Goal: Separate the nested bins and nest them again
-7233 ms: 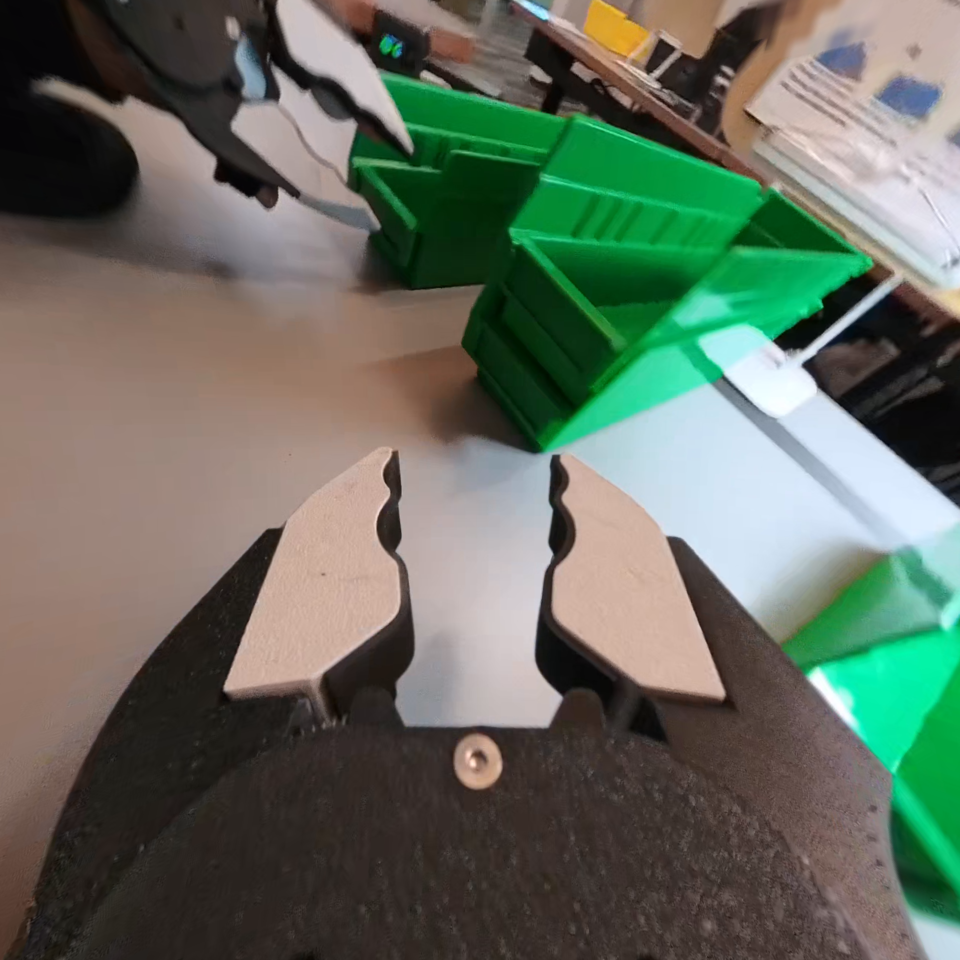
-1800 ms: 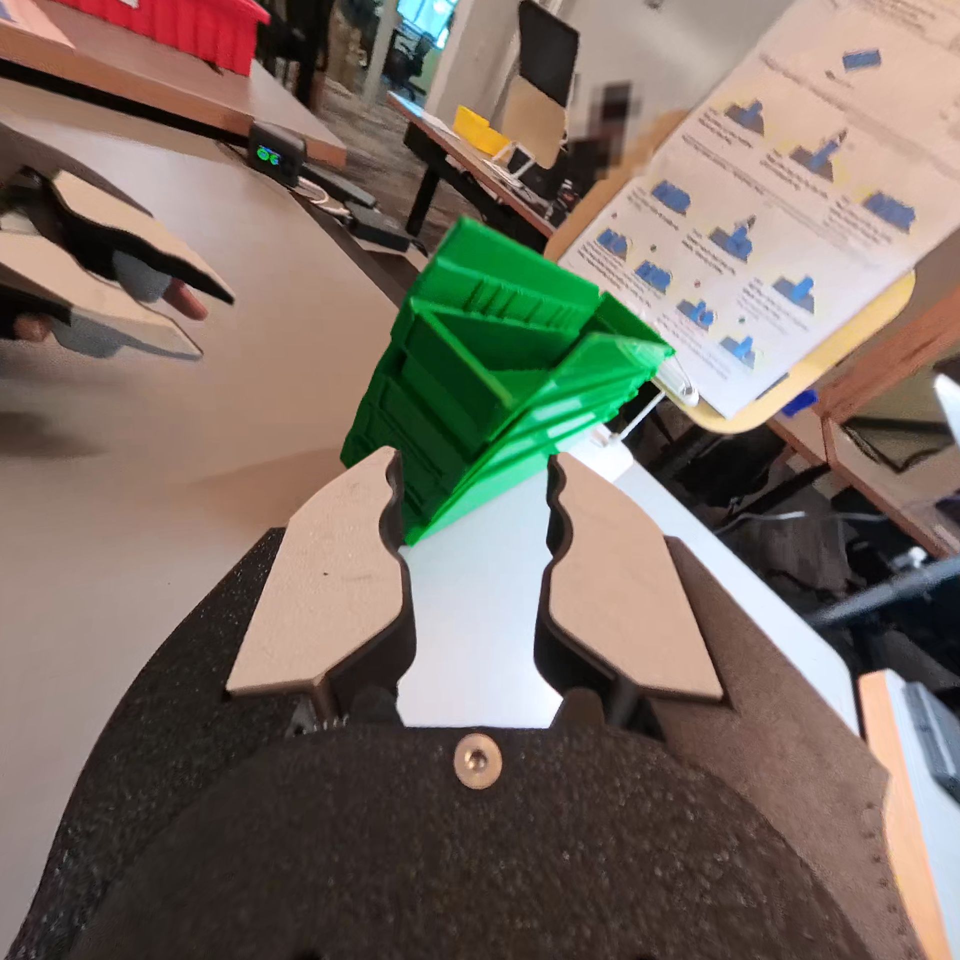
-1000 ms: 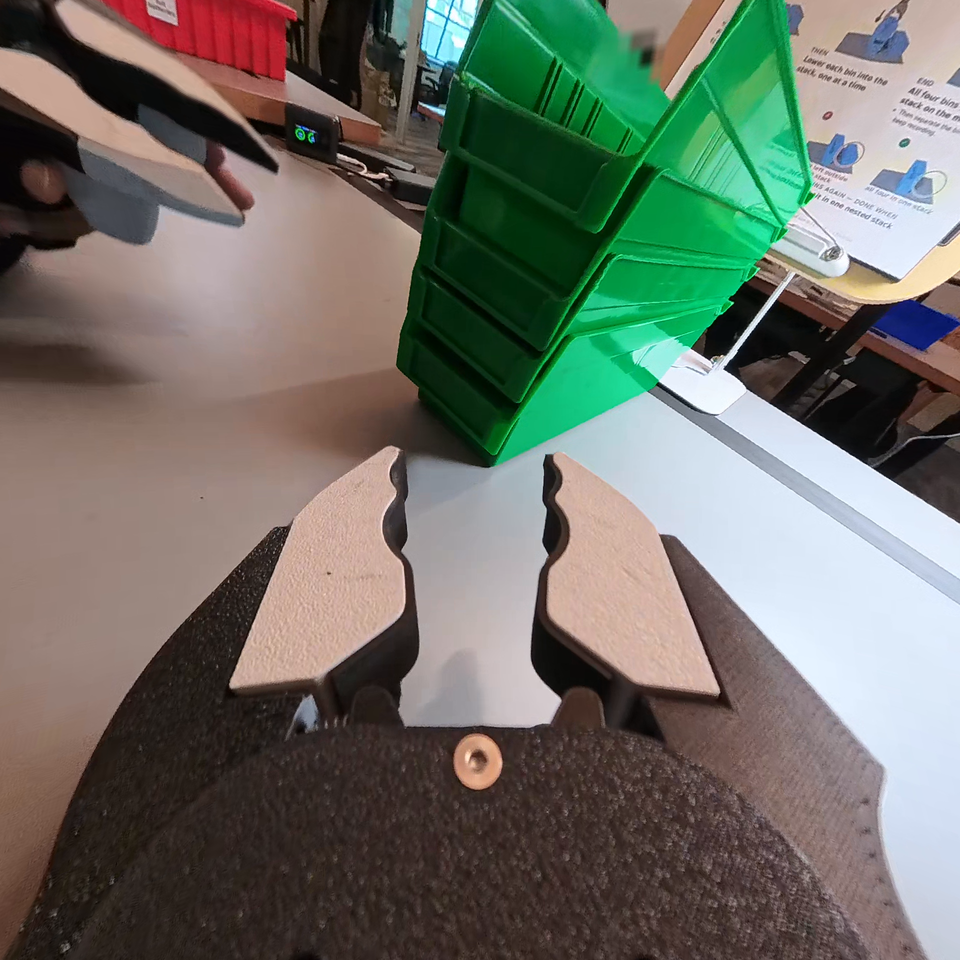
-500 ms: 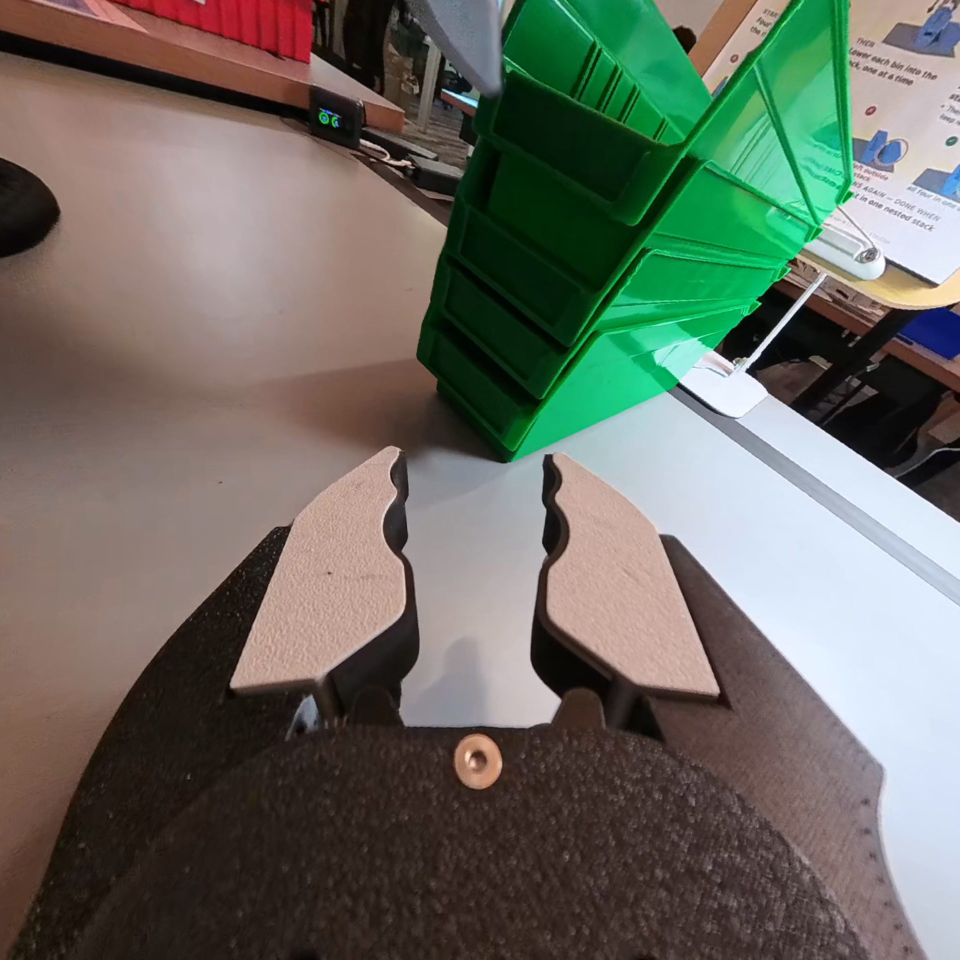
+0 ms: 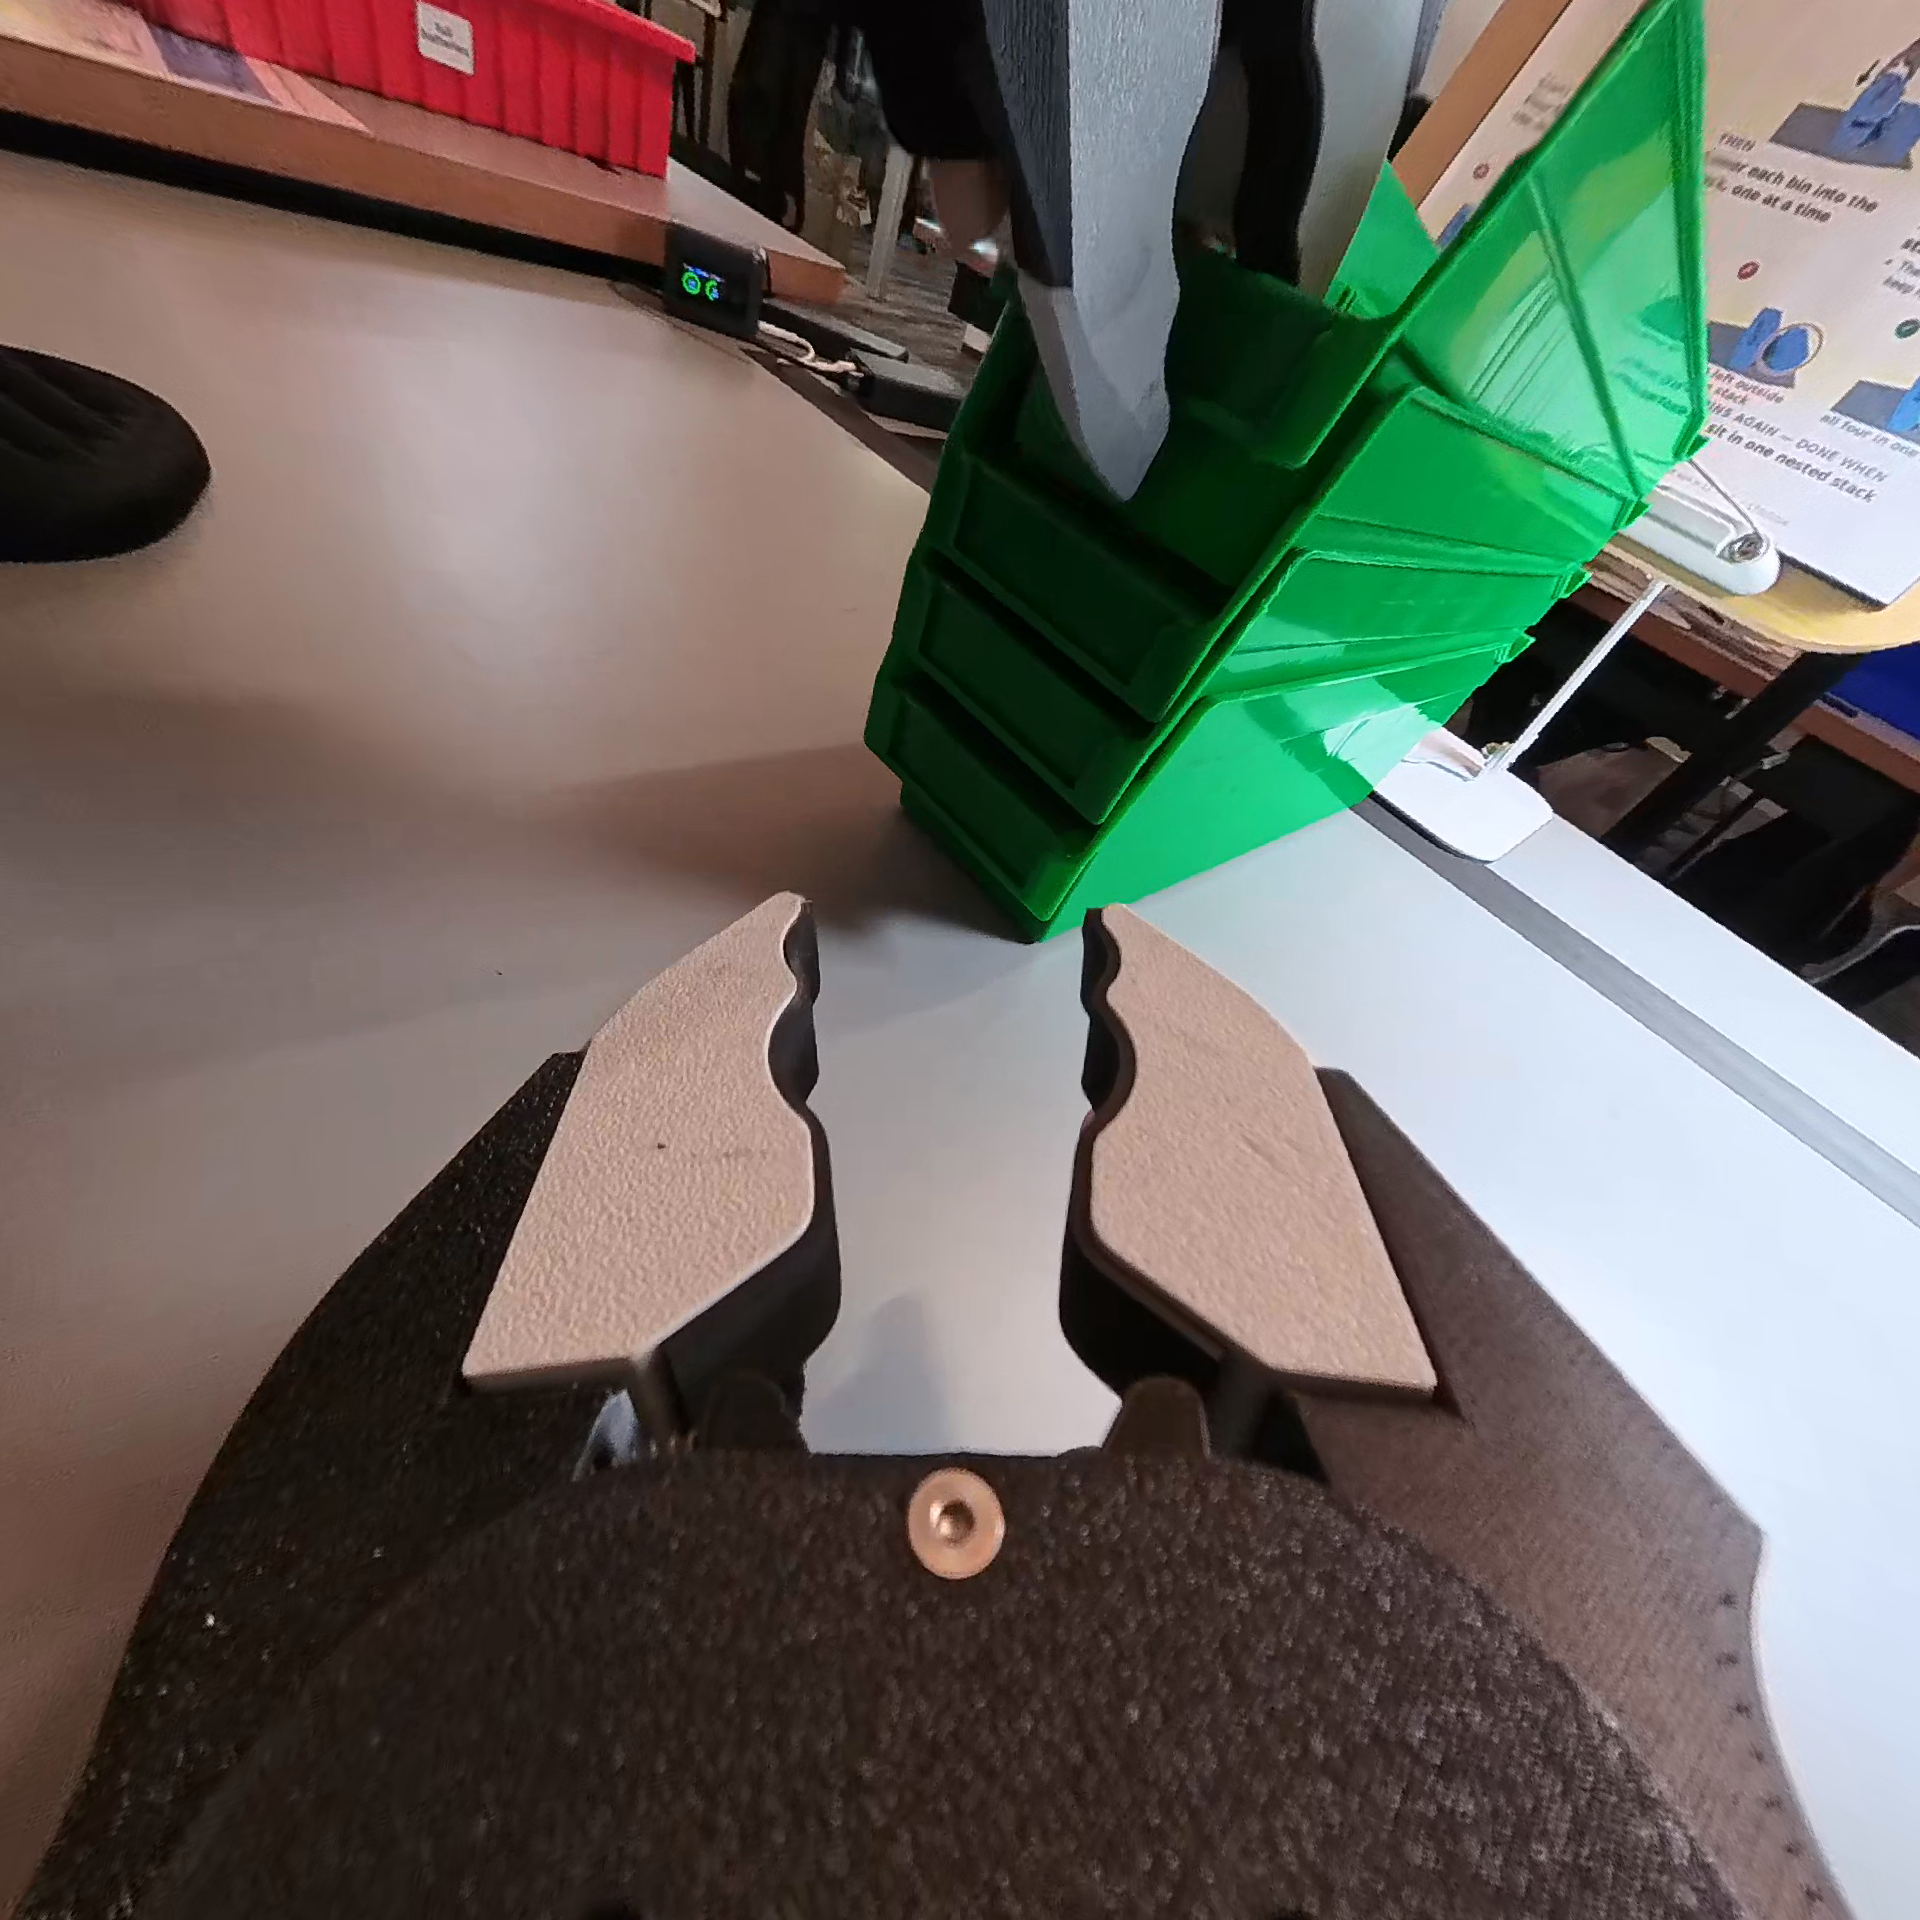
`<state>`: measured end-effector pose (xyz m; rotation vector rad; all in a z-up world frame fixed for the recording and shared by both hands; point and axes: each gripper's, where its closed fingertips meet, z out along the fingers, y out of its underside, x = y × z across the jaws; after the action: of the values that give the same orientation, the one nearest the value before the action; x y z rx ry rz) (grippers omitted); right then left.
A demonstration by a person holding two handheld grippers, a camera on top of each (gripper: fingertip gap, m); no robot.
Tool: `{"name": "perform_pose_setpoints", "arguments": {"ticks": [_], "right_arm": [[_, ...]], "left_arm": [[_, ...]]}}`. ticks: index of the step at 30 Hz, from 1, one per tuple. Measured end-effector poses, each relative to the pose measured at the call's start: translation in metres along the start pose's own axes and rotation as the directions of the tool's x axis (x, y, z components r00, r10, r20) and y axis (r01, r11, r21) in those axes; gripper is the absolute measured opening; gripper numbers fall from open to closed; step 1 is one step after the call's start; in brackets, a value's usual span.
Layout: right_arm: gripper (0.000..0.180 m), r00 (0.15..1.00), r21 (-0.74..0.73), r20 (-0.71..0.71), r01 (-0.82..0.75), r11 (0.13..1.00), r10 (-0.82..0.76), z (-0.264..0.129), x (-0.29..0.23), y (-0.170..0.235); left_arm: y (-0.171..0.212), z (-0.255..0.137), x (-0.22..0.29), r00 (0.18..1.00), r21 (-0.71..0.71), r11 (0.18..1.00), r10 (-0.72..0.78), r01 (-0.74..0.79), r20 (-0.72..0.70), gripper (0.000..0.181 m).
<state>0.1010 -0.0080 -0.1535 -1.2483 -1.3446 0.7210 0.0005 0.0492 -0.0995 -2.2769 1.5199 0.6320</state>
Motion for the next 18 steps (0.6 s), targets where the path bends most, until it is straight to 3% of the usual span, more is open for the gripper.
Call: {"name": "perform_pose_setpoints", "arguments": {"ticks": [1,5,9,13,18], "right_arm": [[0.048,1.0,0.002,-0.003,0.001,1.0,-0.001,0.0,0.0,-0.001],[0.049,1.0,0.007,-0.023,-0.009,1.0,0.01,-0.001,0.004,-0.002],[0.052,0.998,0.013,-0.048,-0.032,0.999,0.033,-0.002,0.01,-0.002],[0.054,0.997,0.012,-0.061,-0.042,0.999,0.042,-0.003,0.013,-0.002],[0.055,0.996,0.02,-0.076,-0.037,0.999,0.038,-0.005,0.017,-0.004]], "left_arm": [[0.0,-0.004,-0.004,1.0,0.0,1.0,0.001,-0.001,0.024,0.029],[0.003,-0.027,-0.021,0.997,0.028,0.999,-0.023,0.021,0.076,0.03],[0.015,-0.062,-0.053,0.976,0.047,0.998,-0.039,0.029,0.215,0.03],[0.047,-0.092,-0.07,0.957,0.031,0.997,-0.075,0.069,0.282,0.029],[0.113,-0.064,-0.042,0.96,-0.044,0.99,-0.118,0.133,0.255,0.03]]}}
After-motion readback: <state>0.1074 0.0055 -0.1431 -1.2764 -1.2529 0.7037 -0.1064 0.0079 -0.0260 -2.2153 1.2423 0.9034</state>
